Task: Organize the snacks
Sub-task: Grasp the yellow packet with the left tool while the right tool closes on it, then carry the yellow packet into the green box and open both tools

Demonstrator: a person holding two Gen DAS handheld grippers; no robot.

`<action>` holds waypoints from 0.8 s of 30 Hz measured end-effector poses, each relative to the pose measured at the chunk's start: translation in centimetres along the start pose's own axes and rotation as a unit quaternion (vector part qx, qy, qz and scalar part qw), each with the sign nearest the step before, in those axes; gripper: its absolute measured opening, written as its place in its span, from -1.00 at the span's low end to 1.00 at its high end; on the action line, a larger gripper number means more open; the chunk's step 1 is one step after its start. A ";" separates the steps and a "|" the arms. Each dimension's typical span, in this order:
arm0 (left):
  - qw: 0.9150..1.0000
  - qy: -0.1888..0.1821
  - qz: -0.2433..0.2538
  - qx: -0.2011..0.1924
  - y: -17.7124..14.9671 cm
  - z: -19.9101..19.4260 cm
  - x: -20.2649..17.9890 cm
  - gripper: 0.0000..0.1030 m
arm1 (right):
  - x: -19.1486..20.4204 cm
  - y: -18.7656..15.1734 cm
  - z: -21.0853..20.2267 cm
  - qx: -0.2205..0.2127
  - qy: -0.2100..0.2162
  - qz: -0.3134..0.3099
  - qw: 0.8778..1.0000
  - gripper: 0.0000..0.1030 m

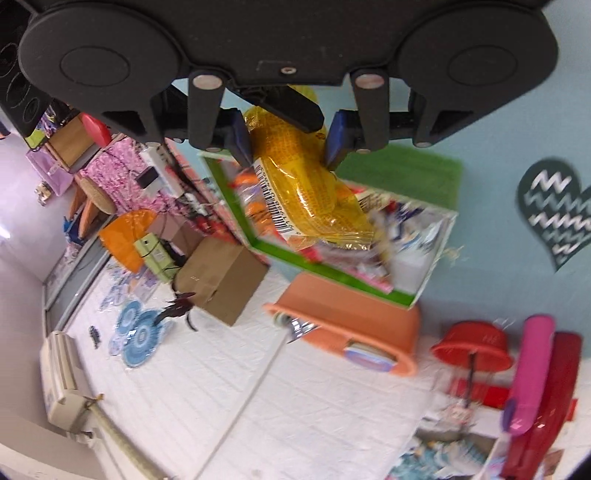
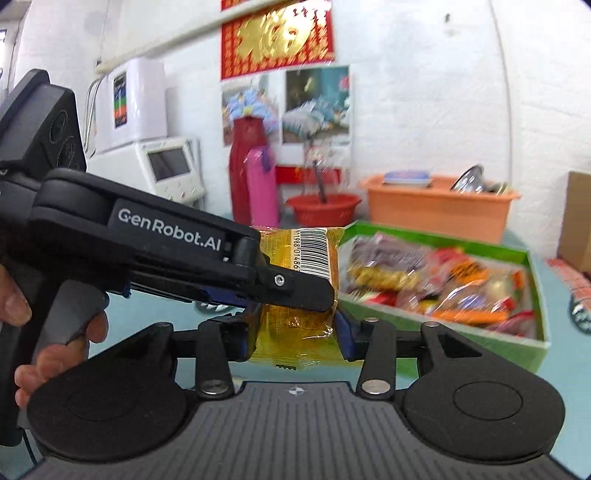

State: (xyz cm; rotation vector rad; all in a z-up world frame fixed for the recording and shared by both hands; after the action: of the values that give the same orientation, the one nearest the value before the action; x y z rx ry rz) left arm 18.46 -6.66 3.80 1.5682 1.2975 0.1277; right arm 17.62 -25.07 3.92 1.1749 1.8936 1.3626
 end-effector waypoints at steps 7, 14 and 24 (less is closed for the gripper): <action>0.999 -0.036 0.026 -0.010 2.7 4.0 -3.8 -0.04 | -4.0 2.1 -0.5 -0.043 -0.046 -0.003 0.998 0.41; 0.997 -0.066 0.044 -0.012 5.1 9.0 -5.8 -0.04 | -8.3 3.0 -0.2 -0.069 -0.090 -0.003 0.994 0.41; 0.997 -0.070 0.026 0.013 6.2 16.7 -5.4 0.02 | -14.3 2.3 2.5 -0.055 -0.124 0.000 0.991 0.40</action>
State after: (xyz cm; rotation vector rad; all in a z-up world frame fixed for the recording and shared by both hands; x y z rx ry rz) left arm 30.96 -20.44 3.64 1.6034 1.1546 0.0330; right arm 27.41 -36.04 4.19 1.2254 1.6248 1.2409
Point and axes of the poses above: each gripper's, at about its wrist camera, not at the fingertips, and z roughly the way its jaws point, x to its left, y to its top, the point moved 3 cm from there along z, roughly the way its jaws point, and after that the axes turned 3 degrees about -z, right-handed, at the moved point
